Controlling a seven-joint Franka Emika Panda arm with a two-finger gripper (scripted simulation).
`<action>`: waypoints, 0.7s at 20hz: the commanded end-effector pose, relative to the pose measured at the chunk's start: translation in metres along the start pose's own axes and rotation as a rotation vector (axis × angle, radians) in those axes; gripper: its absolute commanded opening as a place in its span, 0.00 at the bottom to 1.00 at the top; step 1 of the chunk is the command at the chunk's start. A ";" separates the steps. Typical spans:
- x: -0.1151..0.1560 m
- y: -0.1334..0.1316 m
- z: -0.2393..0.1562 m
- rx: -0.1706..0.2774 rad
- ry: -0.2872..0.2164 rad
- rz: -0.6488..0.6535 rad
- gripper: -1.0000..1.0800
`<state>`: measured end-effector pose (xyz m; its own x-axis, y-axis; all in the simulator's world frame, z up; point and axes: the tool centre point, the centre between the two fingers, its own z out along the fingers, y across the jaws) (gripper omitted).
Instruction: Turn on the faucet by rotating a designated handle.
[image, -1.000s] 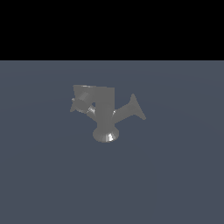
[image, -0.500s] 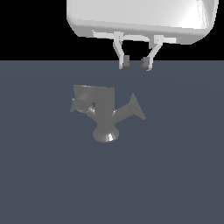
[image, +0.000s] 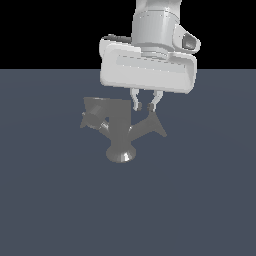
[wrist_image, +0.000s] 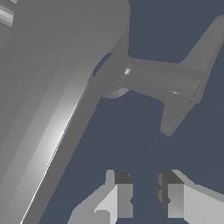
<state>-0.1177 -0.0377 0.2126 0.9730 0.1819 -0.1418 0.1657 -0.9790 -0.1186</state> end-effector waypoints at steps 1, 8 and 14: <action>0.031 0.037 0.002 0.039 0.092 0.068 0.71; 0.121 0.000 -0.013 -0.038 0.148 -0.189 0.16; 0.135 -0.075 -0.007 -0.011 0.276 -0.351 0.15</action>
